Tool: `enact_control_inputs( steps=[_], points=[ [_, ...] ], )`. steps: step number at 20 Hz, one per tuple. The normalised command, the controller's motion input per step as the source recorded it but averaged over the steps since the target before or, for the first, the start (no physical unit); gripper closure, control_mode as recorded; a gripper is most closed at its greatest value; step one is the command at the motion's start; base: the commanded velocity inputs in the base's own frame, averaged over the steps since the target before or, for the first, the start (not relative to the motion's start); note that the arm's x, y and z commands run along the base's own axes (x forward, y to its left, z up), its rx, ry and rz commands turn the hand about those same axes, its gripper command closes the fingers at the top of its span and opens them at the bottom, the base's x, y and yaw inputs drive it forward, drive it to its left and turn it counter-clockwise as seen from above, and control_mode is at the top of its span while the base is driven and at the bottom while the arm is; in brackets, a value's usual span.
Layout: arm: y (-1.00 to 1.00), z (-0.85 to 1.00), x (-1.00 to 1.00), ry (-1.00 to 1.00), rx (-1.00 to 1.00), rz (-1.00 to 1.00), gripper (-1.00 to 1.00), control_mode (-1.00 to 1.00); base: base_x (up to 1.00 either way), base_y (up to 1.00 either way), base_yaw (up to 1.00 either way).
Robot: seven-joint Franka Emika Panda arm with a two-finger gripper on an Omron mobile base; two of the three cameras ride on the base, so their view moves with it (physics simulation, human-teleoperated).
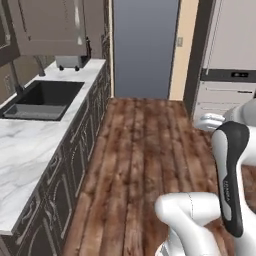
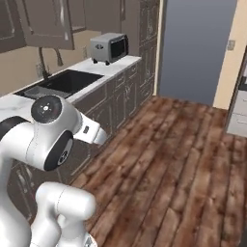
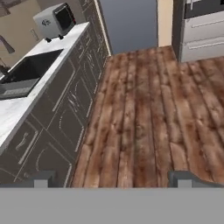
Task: Pick up the bowls from the cabinet and place each bowl in front of a stool on the dining counter.
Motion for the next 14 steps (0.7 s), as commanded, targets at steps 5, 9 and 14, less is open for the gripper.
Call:
enact_control_inputs(
  steps=[5, 9, 14],
  points=[
    [0.0, 0.0, 0.0, 0.0, 0.0, 0.0, -1.0, 1.0, 1.0, -0.09, 0.66],
    [0.0, 0.0, 0.0, 0.0, 0.0, 0.0, -1.0, 1.0, 1.0, -0.3, 0.65],
    [0.0, 0.0, 0.0, 0.0, 0.0, 0.0, -1.0, 1.0, 1.0, -0.8, 0.52]
  ],
)
